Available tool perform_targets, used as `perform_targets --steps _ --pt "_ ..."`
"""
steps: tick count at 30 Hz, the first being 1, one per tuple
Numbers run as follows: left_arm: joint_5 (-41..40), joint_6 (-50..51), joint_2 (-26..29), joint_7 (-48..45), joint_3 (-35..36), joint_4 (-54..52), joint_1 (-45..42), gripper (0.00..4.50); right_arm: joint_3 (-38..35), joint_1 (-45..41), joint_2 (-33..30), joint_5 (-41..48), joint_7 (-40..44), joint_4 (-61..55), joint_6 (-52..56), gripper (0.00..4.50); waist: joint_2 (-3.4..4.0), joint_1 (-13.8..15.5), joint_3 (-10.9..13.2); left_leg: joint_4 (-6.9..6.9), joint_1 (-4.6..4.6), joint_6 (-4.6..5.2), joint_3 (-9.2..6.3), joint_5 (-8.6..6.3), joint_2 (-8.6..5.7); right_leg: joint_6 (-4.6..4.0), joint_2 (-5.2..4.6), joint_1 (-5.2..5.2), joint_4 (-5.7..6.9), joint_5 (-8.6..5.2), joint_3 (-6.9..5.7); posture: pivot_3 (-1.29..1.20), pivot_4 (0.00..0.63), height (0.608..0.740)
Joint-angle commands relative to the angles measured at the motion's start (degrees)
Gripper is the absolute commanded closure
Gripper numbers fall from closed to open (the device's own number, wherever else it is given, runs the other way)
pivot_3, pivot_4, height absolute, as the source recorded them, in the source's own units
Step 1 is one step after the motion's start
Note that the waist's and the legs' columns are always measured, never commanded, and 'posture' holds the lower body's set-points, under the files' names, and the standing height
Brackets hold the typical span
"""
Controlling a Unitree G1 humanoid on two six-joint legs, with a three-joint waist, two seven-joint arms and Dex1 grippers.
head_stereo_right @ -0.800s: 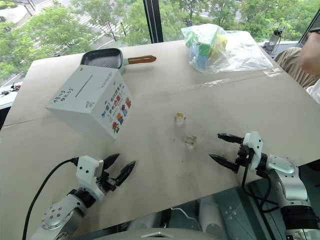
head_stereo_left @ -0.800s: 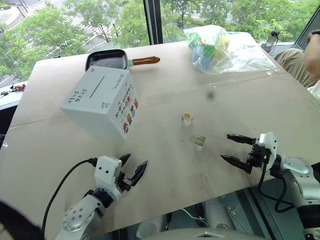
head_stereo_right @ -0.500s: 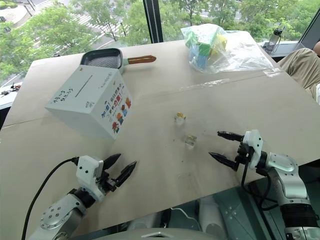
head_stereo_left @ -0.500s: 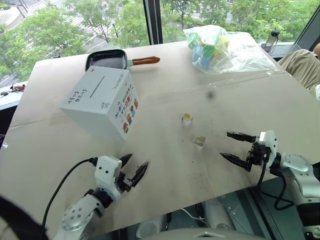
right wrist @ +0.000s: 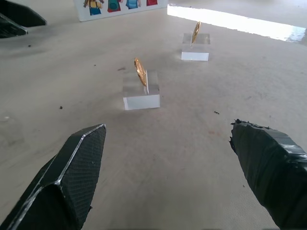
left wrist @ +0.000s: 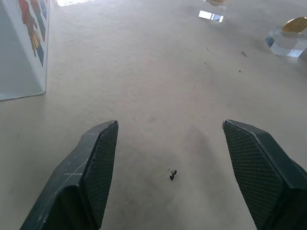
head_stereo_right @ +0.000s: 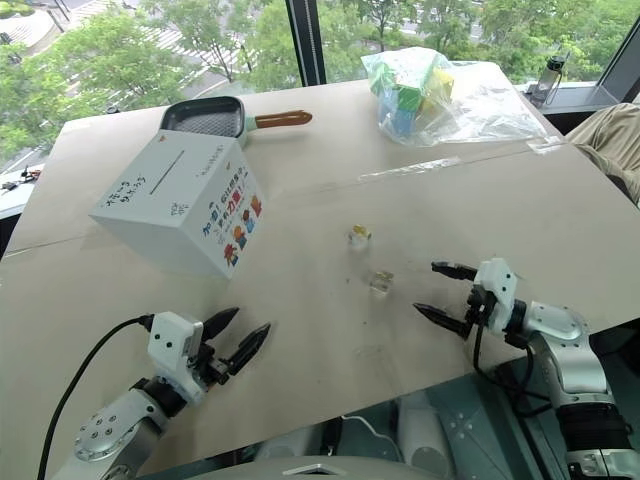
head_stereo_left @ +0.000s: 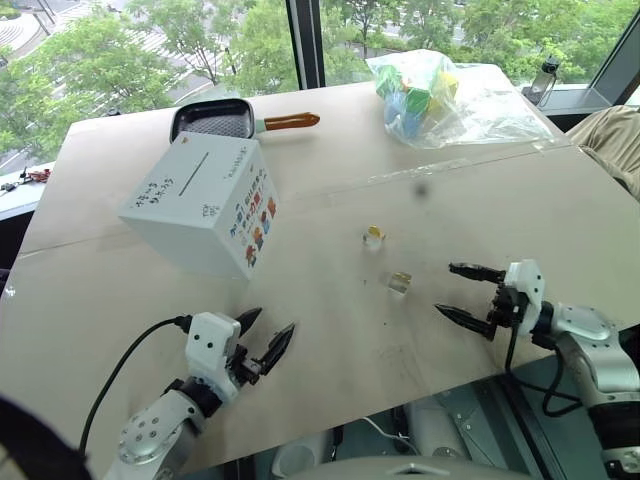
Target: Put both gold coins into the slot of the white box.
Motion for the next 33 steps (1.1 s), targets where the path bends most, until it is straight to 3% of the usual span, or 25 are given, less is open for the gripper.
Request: perform_targets --steps 1,4,11,18,27,28,33 --pt "-0.59 -1.09 2.73 -2.54 0.51 -4.00 -1.80 0.96 0.95 -2.56 0.85 0.63 -2.70 -5.91 2.77 0.02 0.00 -0.04 0.00 0.00 0.00 0.00 0.00 0.00 0.00 0.00 0.00 0.00 0.00 0.00 0.00 0.00 0.150 0.721" --pt "2.19 -0.74 7.34 -4.54 -0.22 -5.62 -4.43 0.96 3.11 -3.78 1.66 -1.59 -4.35 -7.31 2.92 0.02 0.01 0.07 0.00 0.00 0.00 -0.01 -0.05 0.01 0.01 0.00 0.03 0.00 0.01 0.00 -0.06 0.00 0.150 0.721" --pt "-1.98 4.85 15.30 -10.61 -0.97 -11.02 -7.36 0.96 7.64 -4.91 4.62 -2.95 -7.96 -10.19 6.51 0.02 0.02 -0.07 0.01 -0.02 -0.07 -0.03 -0.01 0.01 -0.02 -0.11 0.01 -0.08 -0.06 0.11 -0.01 0.00 0.150 0.721" --pt "-6.64 8.89 18.93 -13.93 0.17 -12.52 -8.02 0.96 9.50 -6.02 5.23 -3.69 -9.19 -9.78 8.83 0.02 0.09 -0.15 0.07 -0.07 -0.08 -0.03 -0.03 0.00 0.00 -0.11 0.03 -0.11 -0.07 0.10 -0.03 0.00 0.150 0.721" --pt "-8.68 9.89 18.54 -13.45 0.90 -12.81 -8.56 0.96 9.59 -6.70 5.11 -3.84 -9.27 -9.46 9.83 4.26 0.10 -0.18 0.07 -0.07 -0.08 -0.03 -0.02 0.00 -0.01 -0.12 0.03 -0.10 -0.07 0.10 -0.03 0.00 0.150 0.721" --pt "-9.05 10.06 18.34 -13.28 1.04 -12.78 -8.60 0.96 9.55 -6.66 5.06 -3.79 -9.24 -9.58 9.92 4.48 0.10 -0.22 0.07 -0.07 -0.08 -0.03 -0.02 0.00 0.00 -0.12 0.03 -0.11 -0.07 0.10 -0.03 0.00 0.150 0.721" --pt "-14.72 13.22 16.78 -10.34 3.26 -13.42 -11.98 0.96 8.43 -6.51 4.80 -1.89 -8.89 -10.74 11.08 4.48 0.10 -0.22 0.07 -0.07 -0.08 -0.03 -0.03 0.00 -0.01 -0.11 0.04 -0.10 -0.07 0.11 -0.03 0.00 0.150 0.721"
